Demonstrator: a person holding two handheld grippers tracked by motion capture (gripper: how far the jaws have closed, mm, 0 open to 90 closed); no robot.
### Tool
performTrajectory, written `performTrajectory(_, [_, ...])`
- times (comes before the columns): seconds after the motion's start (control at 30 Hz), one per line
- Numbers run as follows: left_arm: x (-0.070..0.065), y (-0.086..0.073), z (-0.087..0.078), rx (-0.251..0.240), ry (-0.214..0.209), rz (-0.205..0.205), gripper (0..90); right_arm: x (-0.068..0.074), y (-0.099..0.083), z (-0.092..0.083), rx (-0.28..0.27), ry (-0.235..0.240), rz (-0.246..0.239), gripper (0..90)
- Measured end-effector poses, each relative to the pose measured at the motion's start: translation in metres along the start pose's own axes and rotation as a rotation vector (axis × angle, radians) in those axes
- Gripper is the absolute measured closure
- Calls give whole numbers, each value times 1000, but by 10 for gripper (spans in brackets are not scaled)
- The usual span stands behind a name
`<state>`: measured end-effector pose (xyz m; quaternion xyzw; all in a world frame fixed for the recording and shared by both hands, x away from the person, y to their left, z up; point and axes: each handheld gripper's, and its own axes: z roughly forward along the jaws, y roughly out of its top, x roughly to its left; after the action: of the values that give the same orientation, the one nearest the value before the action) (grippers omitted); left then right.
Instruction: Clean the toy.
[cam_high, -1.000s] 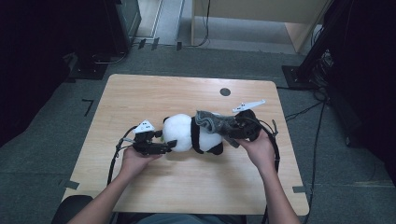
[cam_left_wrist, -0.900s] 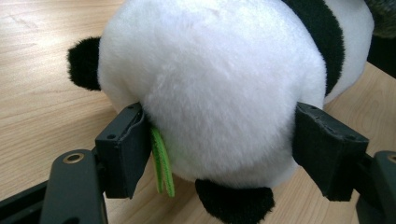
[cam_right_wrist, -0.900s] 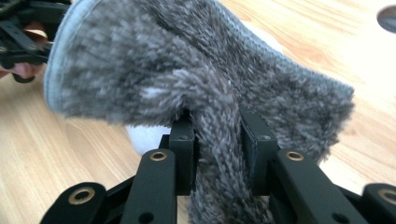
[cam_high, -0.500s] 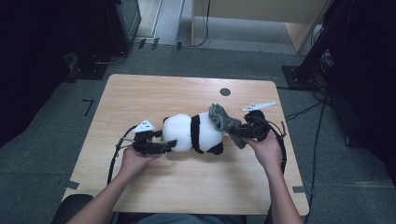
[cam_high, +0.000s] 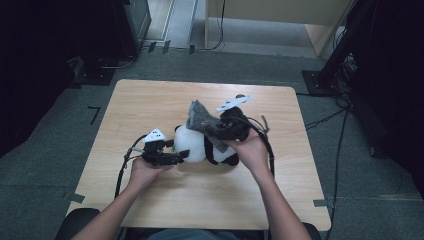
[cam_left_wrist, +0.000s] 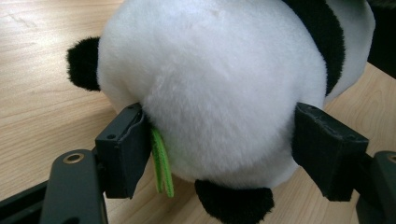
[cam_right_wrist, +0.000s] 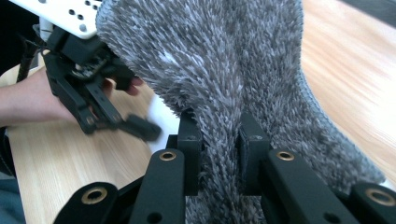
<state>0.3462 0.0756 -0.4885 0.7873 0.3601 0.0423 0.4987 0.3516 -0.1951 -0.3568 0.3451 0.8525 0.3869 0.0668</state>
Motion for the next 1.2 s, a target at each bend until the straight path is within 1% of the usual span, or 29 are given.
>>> performTrajectory(0.17, [0,0,0,1,1,2,243,16,16,41,43,50,-18,760])
performTrajectory(0.3, [0,0,0,1,4,3,244,25,17,67,101,61,-24,759])
performTrajectory(0.37, [0,0,0,7,7,0,244,26,14,76,125,70,-19,756])
performTrajectory(0.5, [-1,0,1,8,7,8,244,25,8,78,118,88,-7,755])
performTrajectory(0.6, [-2,1,1,7,5,6,243,21,4,72,113,84,-8,753])
performTrajectory(0.67, [-1,1,1,7,2,2,243,19,1,65,113,68,-15,747])
performTrajectory(0.7, [-1,1,1,4,2,2,243,18,0,62,117,58,-11,745])
performTrajectory(0.73, [-1,1,1,3,3,2,243,14,-5,54,114,38,-11,740])
performTrajectory(0.77, [-1,1,1,3,4,3,243,14,-5,54,114,38,-11,740])
performTrajectory(0.8, [-1,1,1,1,3,4,243,7,-11,45,105,20,5,739])
performTrajectory(0.83, [-1,1,1,1,3,4,243,7,-11,45,105,20,5,739])
performTrajectory(0.93, [-1,1,2,0,1,5,243,-3,-18,27,75,3,38,739])
performTrajectory(0.97, [-1,1,2,-1,1,3,243,-9,-21,15,51,-12,51,738])
performTrajectory(1.0, [-1,1,2,-1,1,4,243,-9,-21,15,51,-12,51,738])
performTrajectory(1.1, [-1,1,2,0,0,1,244,-19,-27,-2,23,-40,73,738])
performTrajectory(1.17, [-1,1,2,0,-1,-3,244,-26,-32,-12,6,-62,94,738])
performTrajectory(1.2, [0,1,2,-1,-2,-3,244,-36,-38,-20,-5,-94,116,738])
